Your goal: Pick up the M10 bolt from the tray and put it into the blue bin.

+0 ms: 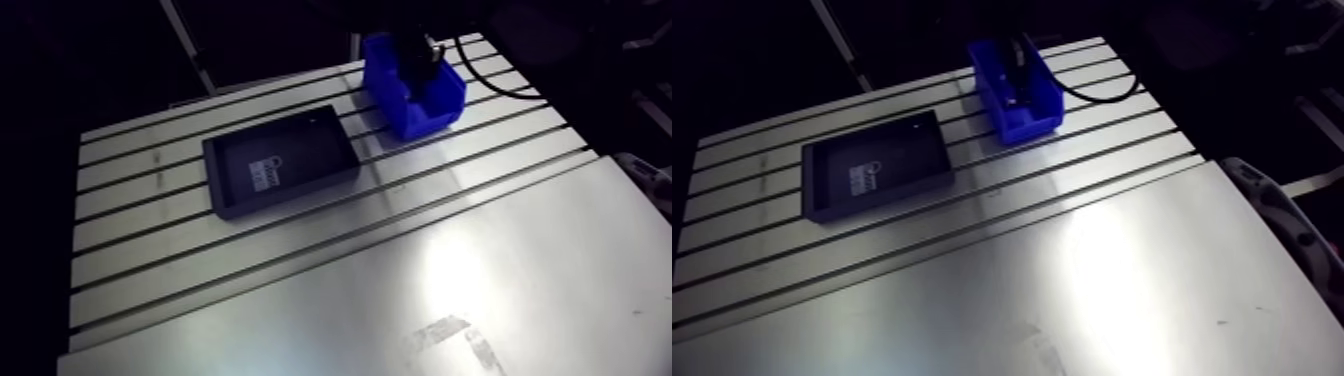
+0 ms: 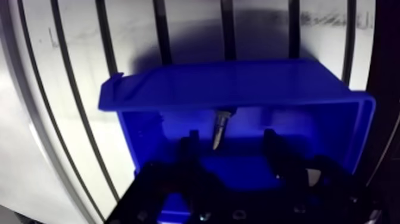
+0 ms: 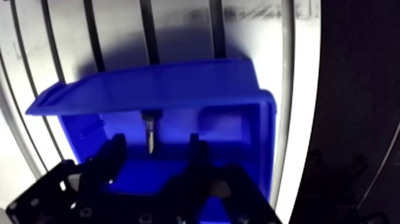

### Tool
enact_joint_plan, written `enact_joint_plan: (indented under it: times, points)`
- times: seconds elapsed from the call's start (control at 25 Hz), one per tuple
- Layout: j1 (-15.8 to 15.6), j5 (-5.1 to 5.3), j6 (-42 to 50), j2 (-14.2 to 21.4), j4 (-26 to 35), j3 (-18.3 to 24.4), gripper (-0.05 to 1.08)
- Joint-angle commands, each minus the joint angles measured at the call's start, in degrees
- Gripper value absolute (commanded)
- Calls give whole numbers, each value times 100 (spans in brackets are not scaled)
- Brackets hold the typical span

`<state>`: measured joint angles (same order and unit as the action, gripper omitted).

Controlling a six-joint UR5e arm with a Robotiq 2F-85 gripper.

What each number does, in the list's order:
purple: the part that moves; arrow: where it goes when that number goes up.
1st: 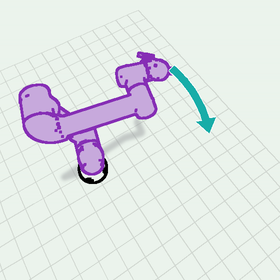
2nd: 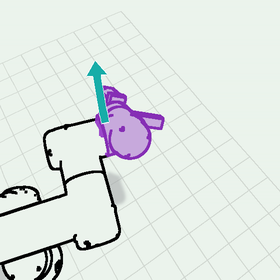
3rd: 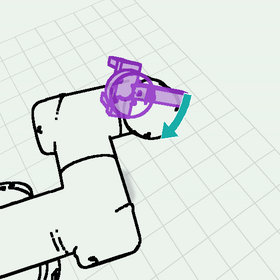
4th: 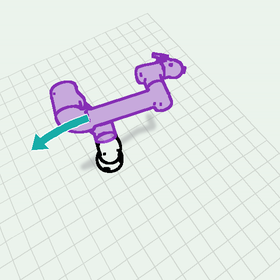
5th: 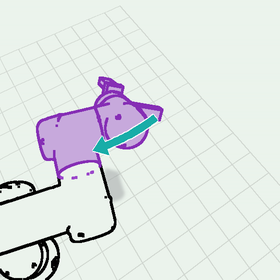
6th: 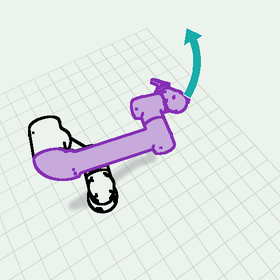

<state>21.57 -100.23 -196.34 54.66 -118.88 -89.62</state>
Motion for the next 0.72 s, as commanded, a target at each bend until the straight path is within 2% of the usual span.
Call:
enact_joint_plan:
  times: [0.04,0.2,0.32,0.48,0.56,0.68,0.72]
  points:
    - [-3,52,19,461,448,1,1]
    - [-3,60,36,936,686,-34,1]
    - [6,87,414,1235,879,-34,1]
    - [-12,201,1812,1701,1336,-34,1]
    - [-29,324,2805,1876,1662,-25,1]
    - [-29,641,4221,2087,2119,1,1]
    - [-29,702,4643,2140,2172,1,1]
